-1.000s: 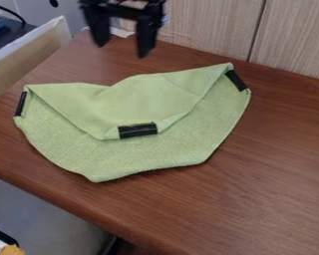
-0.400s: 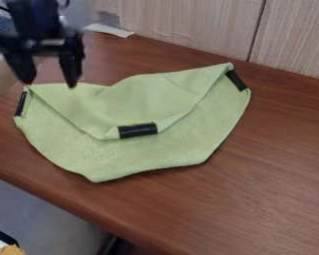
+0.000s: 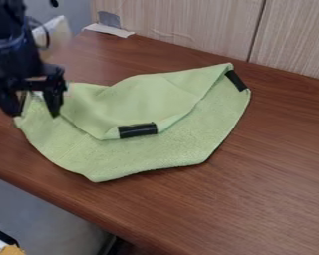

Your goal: Fold the cloth from left to right

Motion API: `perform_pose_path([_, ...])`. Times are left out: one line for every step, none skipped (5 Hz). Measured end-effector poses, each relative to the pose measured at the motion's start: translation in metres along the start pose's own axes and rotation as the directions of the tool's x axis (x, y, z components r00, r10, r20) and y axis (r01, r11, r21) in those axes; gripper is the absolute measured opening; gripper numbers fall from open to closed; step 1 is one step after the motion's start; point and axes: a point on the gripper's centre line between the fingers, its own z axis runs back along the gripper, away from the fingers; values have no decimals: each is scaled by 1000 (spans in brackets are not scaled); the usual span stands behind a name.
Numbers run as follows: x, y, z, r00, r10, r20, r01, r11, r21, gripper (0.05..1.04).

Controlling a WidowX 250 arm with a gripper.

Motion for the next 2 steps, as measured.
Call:
perform_pose_path([-4,2,-14,1000,6,-4,-6,1000,-4,1001])
perform_pose_path([-5,4,-22,1000,12,-20,-13,1000,-17,947])
